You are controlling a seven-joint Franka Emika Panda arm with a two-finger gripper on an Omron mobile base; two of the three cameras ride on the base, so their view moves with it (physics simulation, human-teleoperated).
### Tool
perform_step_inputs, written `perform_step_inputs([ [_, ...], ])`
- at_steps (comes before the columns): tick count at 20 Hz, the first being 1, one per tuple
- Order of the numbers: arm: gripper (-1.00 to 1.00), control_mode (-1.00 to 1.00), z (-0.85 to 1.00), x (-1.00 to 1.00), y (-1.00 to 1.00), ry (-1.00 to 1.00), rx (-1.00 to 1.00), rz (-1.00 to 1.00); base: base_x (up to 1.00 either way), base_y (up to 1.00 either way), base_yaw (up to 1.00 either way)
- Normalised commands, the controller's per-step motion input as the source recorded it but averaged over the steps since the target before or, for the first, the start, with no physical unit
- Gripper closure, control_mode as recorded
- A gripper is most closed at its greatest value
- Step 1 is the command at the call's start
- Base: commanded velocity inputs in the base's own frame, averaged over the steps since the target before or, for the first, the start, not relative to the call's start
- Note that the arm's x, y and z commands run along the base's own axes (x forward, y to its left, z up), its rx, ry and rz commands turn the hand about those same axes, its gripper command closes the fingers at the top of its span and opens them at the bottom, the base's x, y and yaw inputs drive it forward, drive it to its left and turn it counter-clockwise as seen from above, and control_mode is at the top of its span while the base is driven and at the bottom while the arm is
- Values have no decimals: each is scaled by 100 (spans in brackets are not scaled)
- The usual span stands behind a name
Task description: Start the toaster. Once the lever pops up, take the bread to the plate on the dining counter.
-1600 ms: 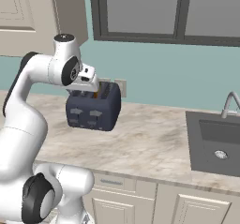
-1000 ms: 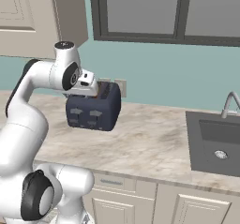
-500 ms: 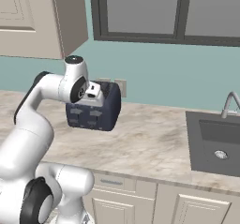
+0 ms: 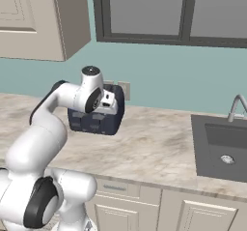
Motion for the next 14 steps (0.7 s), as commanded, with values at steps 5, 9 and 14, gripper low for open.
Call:
perform_step_inputs([
  [5, -100, -100, -30, 36, 0, 0, 0, 0, 0, 0, 0],
  [9, -100, -100, -31, 25, 0, 0, 0, 0, 0, 0, 0],
  [14, -100, -100, -22, 23, -4, 0, 0, 0, 0, 0, 0],
])
